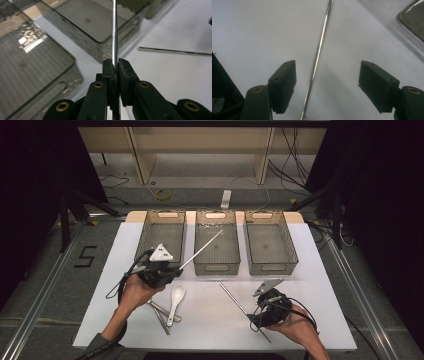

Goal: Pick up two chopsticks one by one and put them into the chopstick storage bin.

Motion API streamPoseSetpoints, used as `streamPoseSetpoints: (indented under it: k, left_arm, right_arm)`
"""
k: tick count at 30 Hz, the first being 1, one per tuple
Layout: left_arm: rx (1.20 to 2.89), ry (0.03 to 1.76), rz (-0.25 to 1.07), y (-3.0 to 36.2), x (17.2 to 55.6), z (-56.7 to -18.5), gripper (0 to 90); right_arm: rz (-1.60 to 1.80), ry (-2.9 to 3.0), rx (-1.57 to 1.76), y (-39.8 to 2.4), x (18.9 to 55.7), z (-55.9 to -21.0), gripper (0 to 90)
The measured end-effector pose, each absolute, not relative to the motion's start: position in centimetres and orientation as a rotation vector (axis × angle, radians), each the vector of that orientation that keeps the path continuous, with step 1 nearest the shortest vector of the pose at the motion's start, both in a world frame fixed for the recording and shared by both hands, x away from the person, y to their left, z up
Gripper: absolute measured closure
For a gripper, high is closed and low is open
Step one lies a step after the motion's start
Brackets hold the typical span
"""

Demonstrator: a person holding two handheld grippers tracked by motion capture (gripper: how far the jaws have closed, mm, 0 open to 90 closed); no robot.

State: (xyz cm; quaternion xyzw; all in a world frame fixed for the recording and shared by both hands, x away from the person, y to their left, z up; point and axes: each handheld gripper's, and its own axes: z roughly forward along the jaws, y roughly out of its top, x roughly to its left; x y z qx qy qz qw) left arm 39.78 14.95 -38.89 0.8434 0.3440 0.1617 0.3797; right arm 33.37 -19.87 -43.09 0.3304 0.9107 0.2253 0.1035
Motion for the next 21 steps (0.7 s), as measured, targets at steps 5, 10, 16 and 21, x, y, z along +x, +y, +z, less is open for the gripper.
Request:
streamPoseSetpoints:
  k: [5,10,16,21]
  left_arm:
    - [2.121,0.966,0.446,15.9,41.8,-39.0,84.1]
    - [2.077,1.070,0.472,17.4,43.7,-39.0,84.1]
    - [2.022,1.178,0.494,19.1,45.9,-39.0,84.1]
    - [2.028,1.225,0.525,20.0,47.2,-39.1,84.1]
  right_arm:
    - [0.640,2.692,0.988,-19.9,33.2,-43.6,30.3]
    - [0.635,2.698,0.989,-20.0,33.1,-43.8,29.0]
    - [0.642,2.696,0.973,-19.9,32.9,-43.8,26.3]
    - [0.646,2.703,0.977,-19.9,32.8,-44.0,25.7]
